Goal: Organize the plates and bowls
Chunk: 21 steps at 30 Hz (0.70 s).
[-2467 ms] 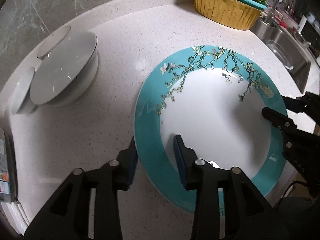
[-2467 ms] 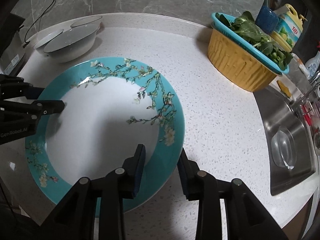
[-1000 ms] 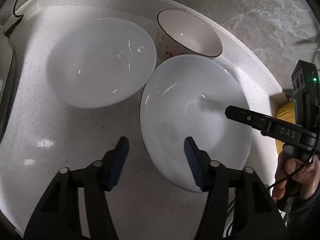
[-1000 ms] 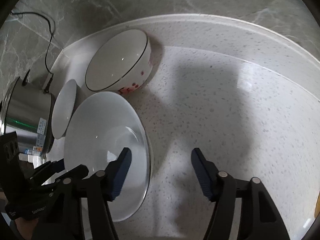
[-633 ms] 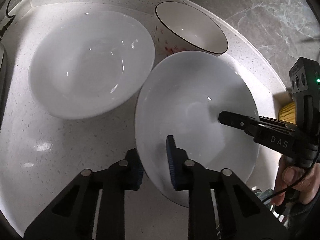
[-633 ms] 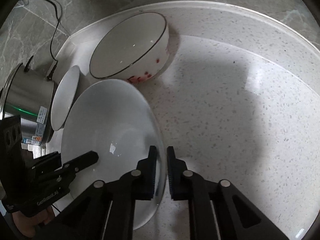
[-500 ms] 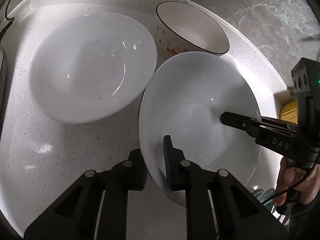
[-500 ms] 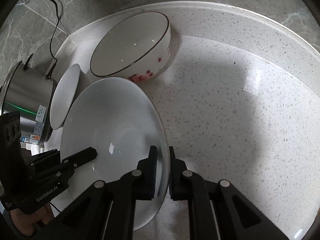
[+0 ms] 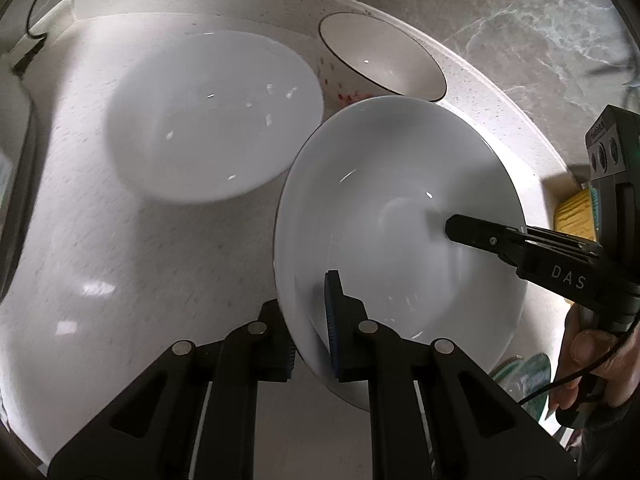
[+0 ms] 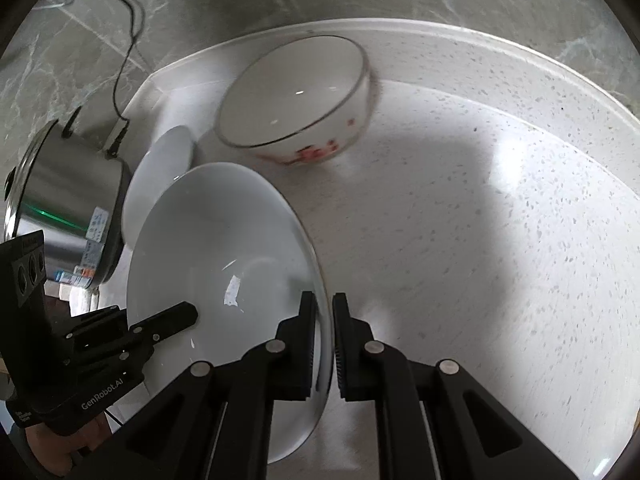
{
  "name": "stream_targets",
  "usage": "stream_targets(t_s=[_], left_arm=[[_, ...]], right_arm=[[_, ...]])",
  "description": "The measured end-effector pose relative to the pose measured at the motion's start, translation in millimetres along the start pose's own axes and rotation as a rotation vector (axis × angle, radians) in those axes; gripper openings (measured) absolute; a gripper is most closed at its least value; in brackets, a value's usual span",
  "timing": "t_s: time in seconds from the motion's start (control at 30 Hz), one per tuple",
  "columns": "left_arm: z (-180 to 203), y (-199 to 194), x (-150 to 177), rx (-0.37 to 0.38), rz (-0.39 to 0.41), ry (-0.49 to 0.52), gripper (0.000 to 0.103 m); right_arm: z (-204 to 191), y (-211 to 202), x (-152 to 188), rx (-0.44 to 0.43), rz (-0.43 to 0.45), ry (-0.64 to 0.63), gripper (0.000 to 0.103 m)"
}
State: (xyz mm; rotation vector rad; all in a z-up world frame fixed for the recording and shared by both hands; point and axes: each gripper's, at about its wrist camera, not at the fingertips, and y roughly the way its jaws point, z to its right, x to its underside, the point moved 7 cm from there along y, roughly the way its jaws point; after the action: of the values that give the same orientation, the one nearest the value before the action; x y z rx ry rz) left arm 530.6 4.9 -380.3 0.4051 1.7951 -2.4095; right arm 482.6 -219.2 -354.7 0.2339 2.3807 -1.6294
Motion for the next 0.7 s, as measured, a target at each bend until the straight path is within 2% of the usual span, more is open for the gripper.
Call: stream_targets(t_s=[0.37,0.6,0.7], left_arm=[[-38,-39,67,-0.001,-0.028,-0.06,0.01],[-57,-37,108,-0.002,-0.061,-0.074,0.01],[-62,-32,115,-0.007,-0.066,-0.076,0.01]], right_arm=[[-65,2,55,-0.046,-0.059,-0.042,0.011],[-89,16,89,-0.033,-0.088,-0.056,0.011],[-93,23,97,-0.021,-0.097,-0.059,0.011]])
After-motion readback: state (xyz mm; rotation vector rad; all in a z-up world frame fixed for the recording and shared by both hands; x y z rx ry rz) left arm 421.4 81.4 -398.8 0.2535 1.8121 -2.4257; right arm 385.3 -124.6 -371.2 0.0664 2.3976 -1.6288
